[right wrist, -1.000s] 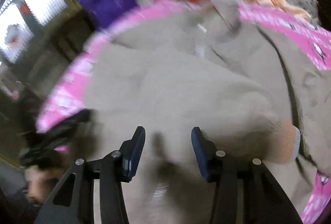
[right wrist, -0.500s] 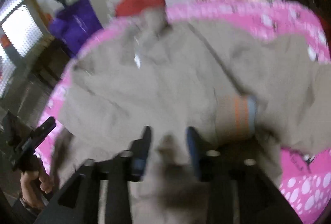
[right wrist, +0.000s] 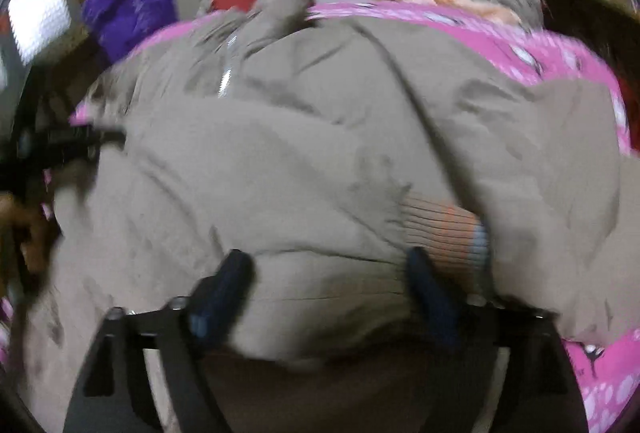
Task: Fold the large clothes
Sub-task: 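Carry the sleeve across the jacket body and open the left tool, then grasp the other sleeve cuff with the right tool and lift it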
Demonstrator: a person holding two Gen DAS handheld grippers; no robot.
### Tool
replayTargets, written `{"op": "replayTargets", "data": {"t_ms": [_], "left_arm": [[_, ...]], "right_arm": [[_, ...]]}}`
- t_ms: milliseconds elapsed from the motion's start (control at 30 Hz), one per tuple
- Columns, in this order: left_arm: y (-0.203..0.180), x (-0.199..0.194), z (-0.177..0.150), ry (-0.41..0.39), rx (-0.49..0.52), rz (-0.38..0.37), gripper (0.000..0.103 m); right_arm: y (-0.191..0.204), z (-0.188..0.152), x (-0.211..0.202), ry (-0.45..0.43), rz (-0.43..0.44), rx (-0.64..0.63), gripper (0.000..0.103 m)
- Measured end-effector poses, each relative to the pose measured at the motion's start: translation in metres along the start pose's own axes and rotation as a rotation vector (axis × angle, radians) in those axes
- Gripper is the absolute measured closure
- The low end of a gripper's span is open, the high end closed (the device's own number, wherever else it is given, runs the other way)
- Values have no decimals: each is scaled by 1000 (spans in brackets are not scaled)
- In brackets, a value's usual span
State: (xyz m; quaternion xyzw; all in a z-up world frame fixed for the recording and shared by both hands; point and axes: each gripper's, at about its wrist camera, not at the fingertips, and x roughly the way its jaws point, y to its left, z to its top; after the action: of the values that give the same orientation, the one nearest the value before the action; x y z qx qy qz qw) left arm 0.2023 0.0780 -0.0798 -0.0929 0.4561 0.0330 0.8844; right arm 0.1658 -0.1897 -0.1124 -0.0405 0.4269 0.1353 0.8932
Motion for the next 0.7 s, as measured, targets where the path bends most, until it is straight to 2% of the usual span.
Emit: {"op": "replayTargets", "data": {"t_ms": [100,167,233,300,367,467,533,633,700], "left_arm": [[0,-17,1,-21,1,-17,25],[3,-43,-2,-83,-9,-57,25],[-1,-63,-9,-126,8,-78,25],[-6,-78,-25,-150,42,-101,24],[-10,-84,-44,-148,71,-131,24],[-10,-80,-69,-141,82,-149,24],[-8,-70,-82,-108,52,-168,24],[-3,-58,-88,-98,27,-189,24],[0,-59,-89,-102,7,-208,24]], "right_arm": [[-7,8,1,26,60,40,17],[-16,12,-19,23,76,60,26],[-36,13,-56,-63,69,93,25],[-72,13,-92,-145,26,118,24],[-125,10,-116,-162,-50,186,24],[-231,-4,-147,-198,-159,396,24],[-302,-21,-163,-219,-211,565,22],[-376,-45,-170,-249,-156,769,22],[-407,-58,-167,-287,-101,872,22]]}}
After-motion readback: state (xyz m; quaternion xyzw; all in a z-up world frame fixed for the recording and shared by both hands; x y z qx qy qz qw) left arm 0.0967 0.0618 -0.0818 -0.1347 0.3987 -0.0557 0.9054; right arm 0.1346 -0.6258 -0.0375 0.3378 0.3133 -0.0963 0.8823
